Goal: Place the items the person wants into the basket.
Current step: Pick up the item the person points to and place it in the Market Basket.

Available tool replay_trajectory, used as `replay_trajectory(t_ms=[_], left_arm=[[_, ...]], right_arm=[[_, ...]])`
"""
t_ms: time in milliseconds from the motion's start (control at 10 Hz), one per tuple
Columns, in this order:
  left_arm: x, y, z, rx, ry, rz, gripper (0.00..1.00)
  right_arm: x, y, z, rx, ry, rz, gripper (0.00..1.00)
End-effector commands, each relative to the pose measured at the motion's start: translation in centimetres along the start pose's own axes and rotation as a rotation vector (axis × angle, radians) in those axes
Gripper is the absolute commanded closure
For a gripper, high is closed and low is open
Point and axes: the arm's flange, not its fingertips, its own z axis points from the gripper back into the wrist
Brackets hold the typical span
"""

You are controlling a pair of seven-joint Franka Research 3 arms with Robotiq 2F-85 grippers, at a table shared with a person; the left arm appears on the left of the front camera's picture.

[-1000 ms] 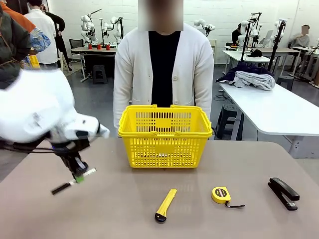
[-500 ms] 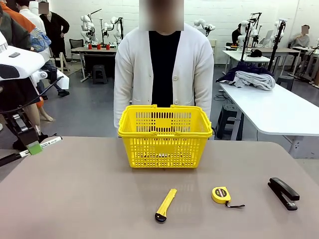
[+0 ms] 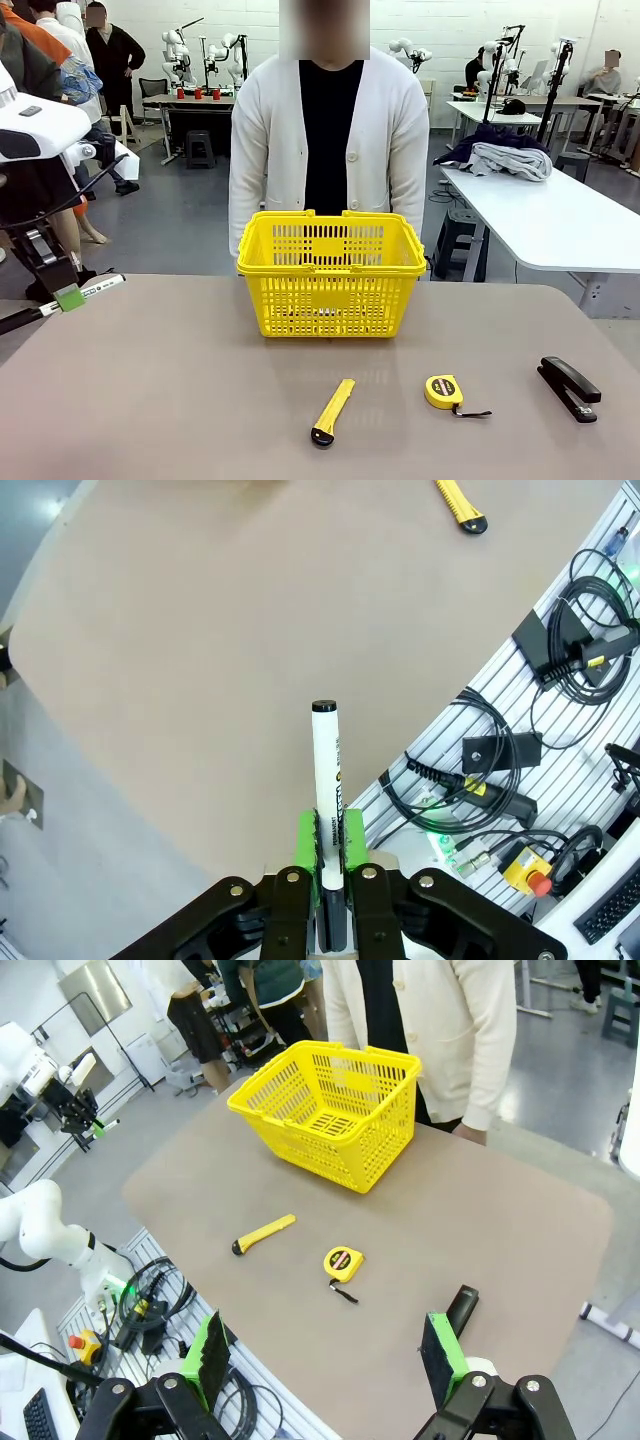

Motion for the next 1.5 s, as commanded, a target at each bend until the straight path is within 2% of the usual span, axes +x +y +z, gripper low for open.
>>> replay_trajectory(t_ms=[0,100,200,300,500,700,900,1100,1400], left_arm=[[-0.2,-0.1,0.0,0.003,-0.003,0.000,0.92],[0.0,0.0,0.0,0.000,0.000,0.000,0.89],[2.8,-1.8,1.3,0.105,0.015,-0.205,0.89],[7.7,-2.7,2.9,0.108,0.025,-0.413,0.89],[16.0,-3.0,4.5,0.149,0.041,-0.571,0.89],[23.3,-3.5,3.8,0.098,0.080,-0.734,0.89],[29.2,-4.3,2.1,0.106,0.054,-0.839,0.89],[34.3,-3.9,-0.2,-0.007,0.048,-0.938,0.89],[39.9,-1.1,-3.2,-0.060,0.090,-0.901,0.89]], right_arm=[[0.0,0.0,-0.2,0.018,-0.013,0.016,0.00],[0.0,0.0,-0.2,0.018,-0.013,0.016,0.00],[0.0,0.0,-0.2,0.018,-0.013,0.016,0.00],[0.0,0.0,-0.2,0.018,-0.013,0.016,0.00],[0.0,0.0,-0.2,0.018,-0.013,0.016,0.00],[0.0,0.0,-0.2,0.018,-0.013,0.016,0.00],[0.0,0.0,-0.2,0.018,-0.013,0.016,0.00],[0.0,0.0,-0.2,0.018,-0.013,0.016,0.00],[0.0,0.0,-0.2,0.018,-0.013,0.016,0.00]])
